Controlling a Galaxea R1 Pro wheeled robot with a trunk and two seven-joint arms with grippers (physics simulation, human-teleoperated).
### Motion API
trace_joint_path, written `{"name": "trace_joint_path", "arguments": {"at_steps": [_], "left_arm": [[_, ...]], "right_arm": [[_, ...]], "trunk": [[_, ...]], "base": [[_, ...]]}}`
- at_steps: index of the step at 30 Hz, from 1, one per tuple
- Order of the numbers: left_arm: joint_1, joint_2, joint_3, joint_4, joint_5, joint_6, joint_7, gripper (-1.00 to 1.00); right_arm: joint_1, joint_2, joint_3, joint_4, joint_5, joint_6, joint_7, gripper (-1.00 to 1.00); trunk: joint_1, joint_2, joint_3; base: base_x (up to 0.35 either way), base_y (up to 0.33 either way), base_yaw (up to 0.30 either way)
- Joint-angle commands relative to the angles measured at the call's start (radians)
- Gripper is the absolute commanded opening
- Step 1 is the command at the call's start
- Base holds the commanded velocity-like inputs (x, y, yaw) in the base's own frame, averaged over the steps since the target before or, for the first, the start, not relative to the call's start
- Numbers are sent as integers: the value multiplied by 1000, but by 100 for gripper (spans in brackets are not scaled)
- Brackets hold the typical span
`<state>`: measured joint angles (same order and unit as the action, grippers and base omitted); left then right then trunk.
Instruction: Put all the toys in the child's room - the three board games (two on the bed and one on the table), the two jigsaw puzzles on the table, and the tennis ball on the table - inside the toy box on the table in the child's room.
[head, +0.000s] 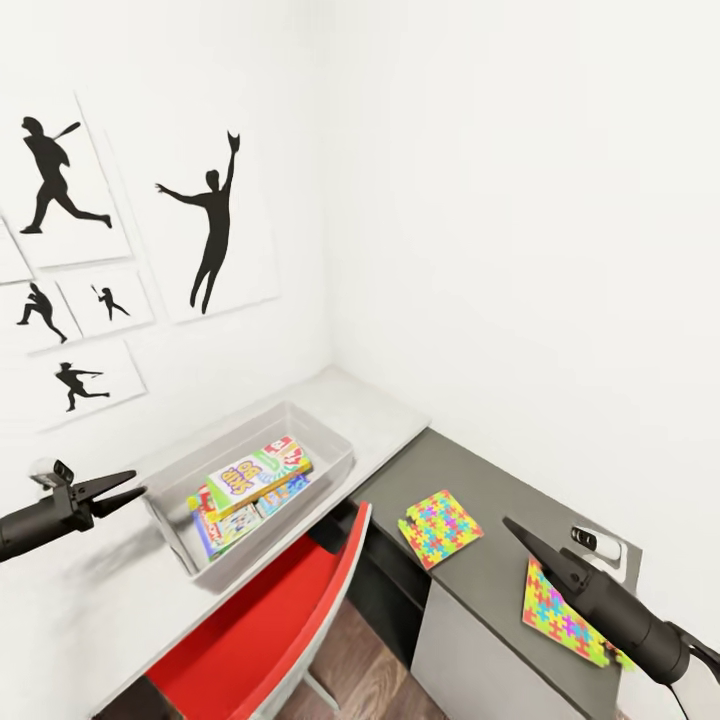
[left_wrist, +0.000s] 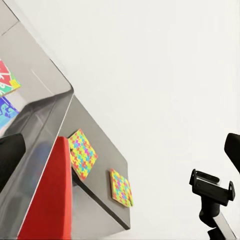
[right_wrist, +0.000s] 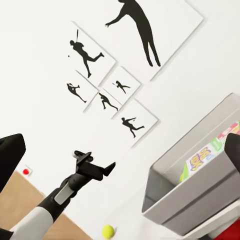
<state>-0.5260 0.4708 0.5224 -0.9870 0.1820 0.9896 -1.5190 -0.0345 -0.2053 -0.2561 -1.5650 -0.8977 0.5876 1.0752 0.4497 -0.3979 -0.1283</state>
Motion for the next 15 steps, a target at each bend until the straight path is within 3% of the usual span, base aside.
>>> {"name": "trace_joint_path", "arguments": {"at_steps": [1,5,15], "left_arm": [[-1,0,0,-5,-1,11,-4,100],[0,0,-1,-18,0,11,-4,100],[0,-1,0,-24,1,9,-4,100]], "right_arm": [[-1,0,0,0,-6,8,0,100],[-1,-2,1,0,-6,8,0,100],[-1,-1,1,0,-6,-6,0,100]], "trunk": [[0,-2,-1],[0,-2,2],[0,-2,3]], "base": [[-201,8,0],[-127,4,0],[-13,0,0]]}}
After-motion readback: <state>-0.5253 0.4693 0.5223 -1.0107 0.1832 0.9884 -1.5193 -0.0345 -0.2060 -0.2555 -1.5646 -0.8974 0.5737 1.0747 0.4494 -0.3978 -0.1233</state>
